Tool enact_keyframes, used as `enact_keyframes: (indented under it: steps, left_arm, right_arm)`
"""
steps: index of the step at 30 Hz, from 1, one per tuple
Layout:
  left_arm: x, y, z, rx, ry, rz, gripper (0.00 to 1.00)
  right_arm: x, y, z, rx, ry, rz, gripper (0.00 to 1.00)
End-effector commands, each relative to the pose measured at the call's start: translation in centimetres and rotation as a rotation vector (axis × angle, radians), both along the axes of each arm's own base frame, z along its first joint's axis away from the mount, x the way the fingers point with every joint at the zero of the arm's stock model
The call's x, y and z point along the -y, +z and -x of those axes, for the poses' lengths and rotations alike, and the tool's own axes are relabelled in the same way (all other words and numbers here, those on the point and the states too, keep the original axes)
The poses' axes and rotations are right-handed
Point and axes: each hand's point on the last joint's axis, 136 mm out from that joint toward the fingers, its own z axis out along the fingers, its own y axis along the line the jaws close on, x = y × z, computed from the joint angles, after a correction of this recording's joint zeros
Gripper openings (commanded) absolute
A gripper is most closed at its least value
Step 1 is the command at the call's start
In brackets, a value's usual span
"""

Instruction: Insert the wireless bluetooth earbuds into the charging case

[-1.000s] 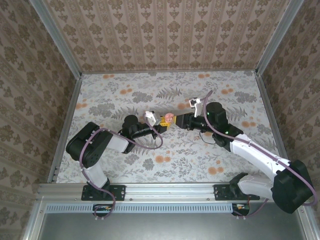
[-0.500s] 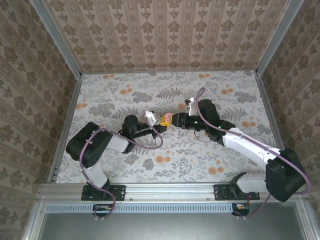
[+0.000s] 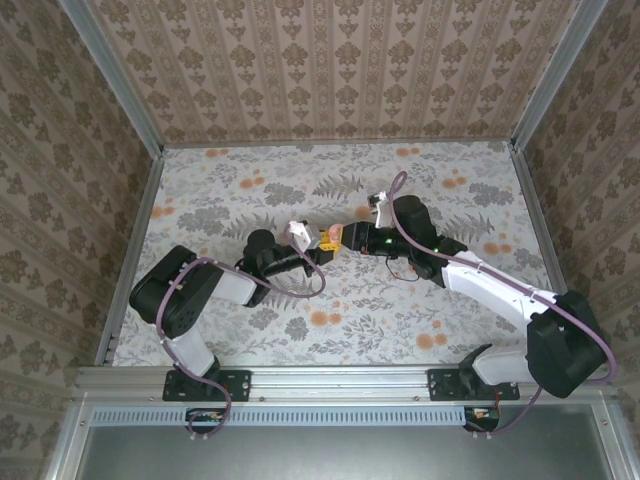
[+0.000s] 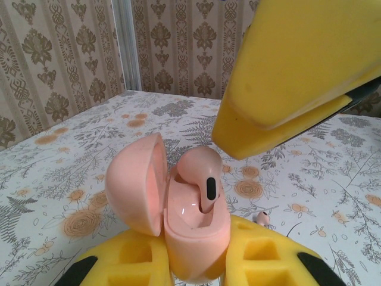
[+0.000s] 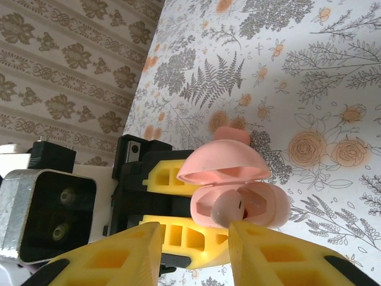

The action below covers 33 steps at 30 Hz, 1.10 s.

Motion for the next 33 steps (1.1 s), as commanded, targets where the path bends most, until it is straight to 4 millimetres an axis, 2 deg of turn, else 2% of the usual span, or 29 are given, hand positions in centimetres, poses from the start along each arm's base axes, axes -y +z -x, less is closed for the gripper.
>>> enact_keyframes:
  steps: [1,30,33]
  left_arm:
    - [0.0,2.1,0.0,0.046,-0.004,0.047,0.12]
    - [0.1,2.1,0.2,0.043,-0.013,0.047,0.11]
    - [0.1,2.2,0.2,0.045,-0.014,0.047,0.11]
  right_arm:
    - [-0.1,0.9,-0.7,0.013,-0.020,-0.007,0.35]
    - [-1.1,1.3,-1.5,0.024,0.016,-0.027,0.31]
    - [-1.3,0.1,-1.7,-0.002,0.020,-0.005,0.31]
